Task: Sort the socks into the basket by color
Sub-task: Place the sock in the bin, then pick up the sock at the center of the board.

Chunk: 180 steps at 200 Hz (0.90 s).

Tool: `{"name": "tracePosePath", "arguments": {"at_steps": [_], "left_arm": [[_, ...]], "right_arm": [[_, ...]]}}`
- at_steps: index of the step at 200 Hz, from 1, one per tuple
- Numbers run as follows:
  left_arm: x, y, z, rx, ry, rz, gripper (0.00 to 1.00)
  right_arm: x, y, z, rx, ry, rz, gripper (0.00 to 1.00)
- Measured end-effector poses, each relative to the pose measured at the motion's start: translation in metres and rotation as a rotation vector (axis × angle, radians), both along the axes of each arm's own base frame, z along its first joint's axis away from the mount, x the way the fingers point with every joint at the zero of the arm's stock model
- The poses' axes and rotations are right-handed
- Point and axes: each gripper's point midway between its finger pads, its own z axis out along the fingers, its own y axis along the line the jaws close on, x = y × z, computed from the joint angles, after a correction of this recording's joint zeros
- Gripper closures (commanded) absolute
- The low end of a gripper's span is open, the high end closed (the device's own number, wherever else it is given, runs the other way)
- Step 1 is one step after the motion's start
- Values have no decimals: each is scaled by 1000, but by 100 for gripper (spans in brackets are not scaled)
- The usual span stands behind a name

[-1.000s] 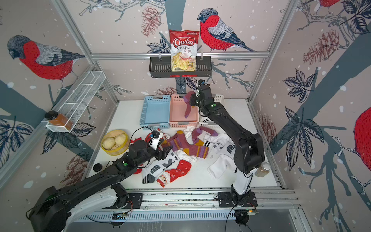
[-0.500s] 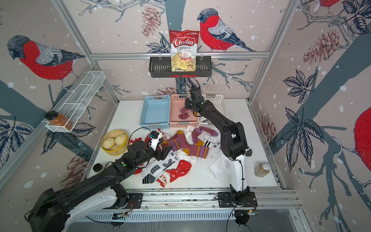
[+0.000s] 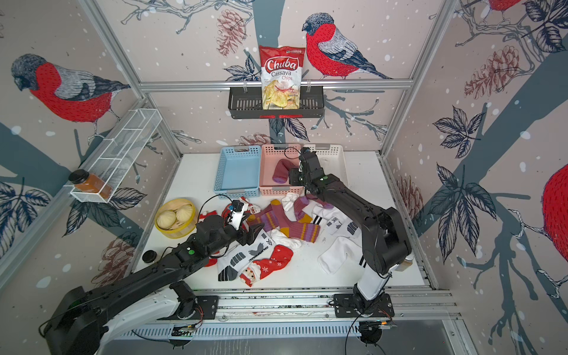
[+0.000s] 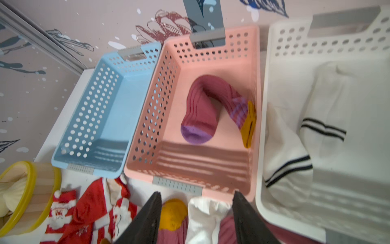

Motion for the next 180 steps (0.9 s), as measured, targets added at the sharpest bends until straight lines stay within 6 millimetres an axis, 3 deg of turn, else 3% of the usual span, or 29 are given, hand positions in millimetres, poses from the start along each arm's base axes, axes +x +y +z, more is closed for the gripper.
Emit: {"name": "tracePosePath", "arguments": {"at_steps": [75, 117, 180], "left_arm": [[2, 1, -4, 13, 7, 9, 16], [3, 2, -7, 20, 10, 19, 15], [4, 2, -5, 17, 5, 22, 15]], "right_arm": [[-69, -5, -73, -57, 115, 5, 46], [-83, -7, -102, -88, 156, -7, 49], [-89, -1, -123, -107, 182, -18, 56]]}}
